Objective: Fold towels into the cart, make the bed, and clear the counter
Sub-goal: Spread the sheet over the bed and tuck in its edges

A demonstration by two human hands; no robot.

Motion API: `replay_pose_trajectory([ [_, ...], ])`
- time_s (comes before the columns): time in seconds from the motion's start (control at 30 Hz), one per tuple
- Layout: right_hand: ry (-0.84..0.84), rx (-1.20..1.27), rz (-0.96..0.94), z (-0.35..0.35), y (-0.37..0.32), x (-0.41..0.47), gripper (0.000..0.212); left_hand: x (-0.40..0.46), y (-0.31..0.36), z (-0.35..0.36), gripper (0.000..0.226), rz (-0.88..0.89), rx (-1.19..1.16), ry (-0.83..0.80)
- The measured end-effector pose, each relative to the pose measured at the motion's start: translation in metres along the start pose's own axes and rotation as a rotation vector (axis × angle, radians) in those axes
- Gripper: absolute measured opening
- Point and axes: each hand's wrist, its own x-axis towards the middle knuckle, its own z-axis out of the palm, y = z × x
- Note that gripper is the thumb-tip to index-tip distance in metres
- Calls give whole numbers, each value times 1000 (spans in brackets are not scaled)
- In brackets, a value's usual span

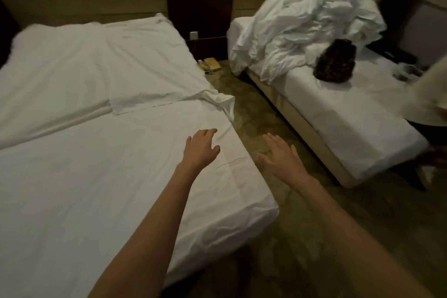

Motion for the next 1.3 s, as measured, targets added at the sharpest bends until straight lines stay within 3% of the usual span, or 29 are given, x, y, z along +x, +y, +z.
replay_pose_trajectory([
  [0.33, -81, -73, -265, -68, 99, 135, 64, 113, 87, 27, 55, -232, -70, 147],
  [0.7, -167, -196, -454, -124, 153, 381, 64, 355, 104, 36, 55, -436, -238, 234],
  [0.97, -216, -194, -605, -143, 124, 560, 64, 485, 77, -5, 55, -572, -232, 290],
  [1.3, -272, -215, -950, -137, 18, 817, 65, 654, -24, -42, 54, -877, -258, 403],
])
